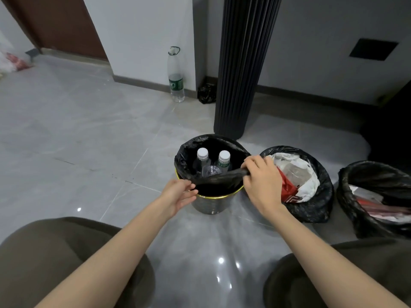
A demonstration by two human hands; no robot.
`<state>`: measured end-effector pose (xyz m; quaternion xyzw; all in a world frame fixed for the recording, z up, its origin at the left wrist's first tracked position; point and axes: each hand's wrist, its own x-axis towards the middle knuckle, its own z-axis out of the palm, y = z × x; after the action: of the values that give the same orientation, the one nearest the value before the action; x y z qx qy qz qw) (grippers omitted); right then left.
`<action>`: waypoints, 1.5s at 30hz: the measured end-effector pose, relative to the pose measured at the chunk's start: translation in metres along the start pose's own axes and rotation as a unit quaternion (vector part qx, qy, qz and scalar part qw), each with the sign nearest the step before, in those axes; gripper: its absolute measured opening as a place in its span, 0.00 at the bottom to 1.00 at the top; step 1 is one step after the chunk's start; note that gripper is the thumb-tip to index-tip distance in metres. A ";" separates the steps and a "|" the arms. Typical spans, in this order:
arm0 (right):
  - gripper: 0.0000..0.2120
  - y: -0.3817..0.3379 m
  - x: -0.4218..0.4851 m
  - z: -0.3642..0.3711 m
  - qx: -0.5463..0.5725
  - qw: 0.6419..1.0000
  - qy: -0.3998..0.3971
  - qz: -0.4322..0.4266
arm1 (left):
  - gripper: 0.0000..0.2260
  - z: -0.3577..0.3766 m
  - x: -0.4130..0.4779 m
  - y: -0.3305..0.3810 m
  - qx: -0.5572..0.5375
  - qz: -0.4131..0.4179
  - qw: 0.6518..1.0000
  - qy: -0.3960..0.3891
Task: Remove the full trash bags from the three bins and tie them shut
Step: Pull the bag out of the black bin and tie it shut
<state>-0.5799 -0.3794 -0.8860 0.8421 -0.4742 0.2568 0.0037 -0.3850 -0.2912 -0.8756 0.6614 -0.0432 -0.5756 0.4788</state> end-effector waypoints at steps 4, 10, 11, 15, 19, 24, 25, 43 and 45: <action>0.12 0.002 0.007 -0.004 0.199 0.956 -0.020 0.213 | 0.10 -0.004 0.007 0.016 0.029 -0.031 0.999 0.021; 0.21 0.002 0.030 0.006 0.438 0.806 -0.036 0.397 | 0.12 -0.005 0.035 0.040 0.122 0.017 0.990 0.073; 0.25 0.004 0.035 0.009 0.453 0.778 -0.035 0.434 | 0.12 -0.005 0.041 0.043 0.124 0.016 0.989 0.077; 0.16 0.020 0.047 0.039 0.390 0.756 -0.060 0.523 | 0.24 -0.006 0.069 0.048 0.156 0.013 0.982 0.105; 0.23 0.043 0.044 0.078 0.407 0.704 -0.105 0.573 | 0.29 -0.010 0.096 0.045 0.160 0.012 0.981 0.106; 0.08 0.038 0.041 0.080 0.442 0.634 -0.065 0.631 | 0.13 -0.016 0.118 0.045 0.145 0.027 0.979 0.137; 0.10 0.040 0.040 0.080 0.439 0.633 -0.054 0.635 | 0.08 -0.015 0.119 0.046 0.140 0.035 0.978 0.148; 0.16 0.018 0.057 0.046 0.494 0.724 -0.101 0.470 | 0.12 0.010 0.076 0.070 0.093 0.194 0.976 0.024; 0.19 0.017 0.051 0.041 0.453 0.743 -0.145 0.471 | 0.14 0.011 0.068 0.063 0.140 0.182 0.973 -0.008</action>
<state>-0.5552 -0.4397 -0.9033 0.4412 -0.6329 0.2853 -0.5686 -0.3405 -0.3730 -0.8802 0.6980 -0.2469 -0.4723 0.4783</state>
